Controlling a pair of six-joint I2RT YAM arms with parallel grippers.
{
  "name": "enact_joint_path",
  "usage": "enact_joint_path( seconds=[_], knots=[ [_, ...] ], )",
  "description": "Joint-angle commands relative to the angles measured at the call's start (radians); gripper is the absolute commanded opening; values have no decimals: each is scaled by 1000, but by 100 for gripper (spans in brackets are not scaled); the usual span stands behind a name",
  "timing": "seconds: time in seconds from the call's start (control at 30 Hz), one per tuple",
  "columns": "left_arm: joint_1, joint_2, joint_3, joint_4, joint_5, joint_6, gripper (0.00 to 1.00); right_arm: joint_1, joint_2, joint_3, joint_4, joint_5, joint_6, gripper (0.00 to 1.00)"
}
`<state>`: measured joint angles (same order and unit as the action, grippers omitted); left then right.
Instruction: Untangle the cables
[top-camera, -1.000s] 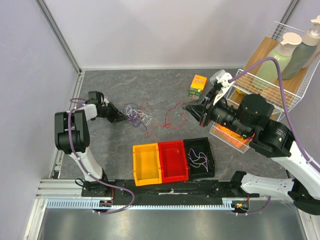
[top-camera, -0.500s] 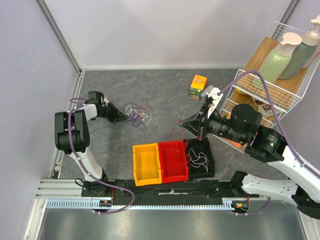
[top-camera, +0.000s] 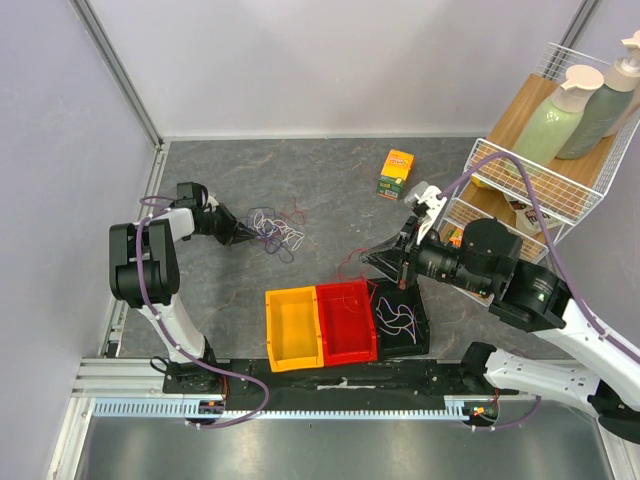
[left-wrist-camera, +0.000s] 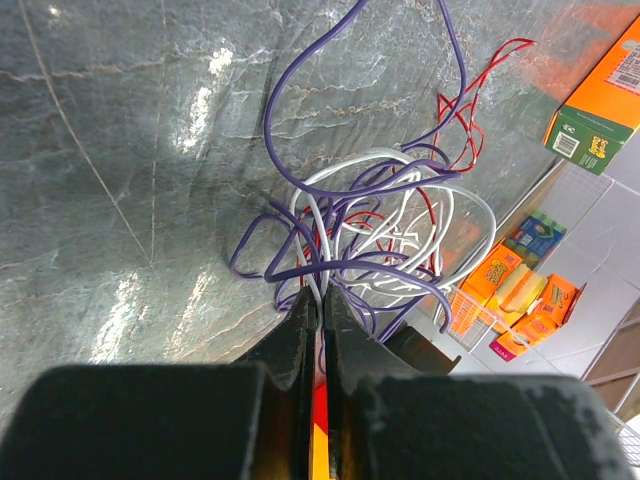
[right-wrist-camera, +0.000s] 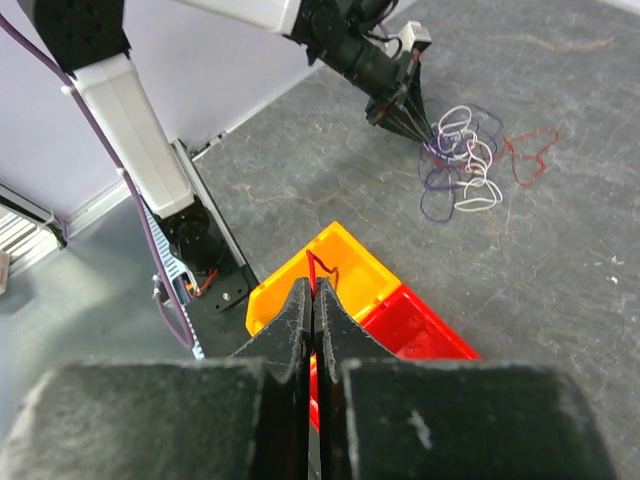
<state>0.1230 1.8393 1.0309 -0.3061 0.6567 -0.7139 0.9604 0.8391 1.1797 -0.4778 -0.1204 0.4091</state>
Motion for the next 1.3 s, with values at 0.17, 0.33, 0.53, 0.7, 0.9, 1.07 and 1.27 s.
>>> enact_joint_path(
  seconds=[0.17,0.33,0.53,0.7,0.9,1.07,1.27],
  knots=[
    [6,-2,-3,27,37,-29,2,6,-23,-46,41,-1,30,0],
    [6,-3,-3,27,37,-29,2,5,-40,-130,59,24,43,0],
    [7,-2,-3,28,40,-30,2,5,-32,-254,85,51,91,0],
    [7,-3,-5,28,41,-30,2,6,32,-344,142,53,151,0],
    [7,-3,-3,28,43,-30,2,44,113,-475,298,42,292,0],
    [7,-6,-5,32,46,-32,2,86,201,-594,444,85,379,0],
    [7,-6,-6,33,50,-33,2,142,339,-507,316,224,304,8]
  ],
)
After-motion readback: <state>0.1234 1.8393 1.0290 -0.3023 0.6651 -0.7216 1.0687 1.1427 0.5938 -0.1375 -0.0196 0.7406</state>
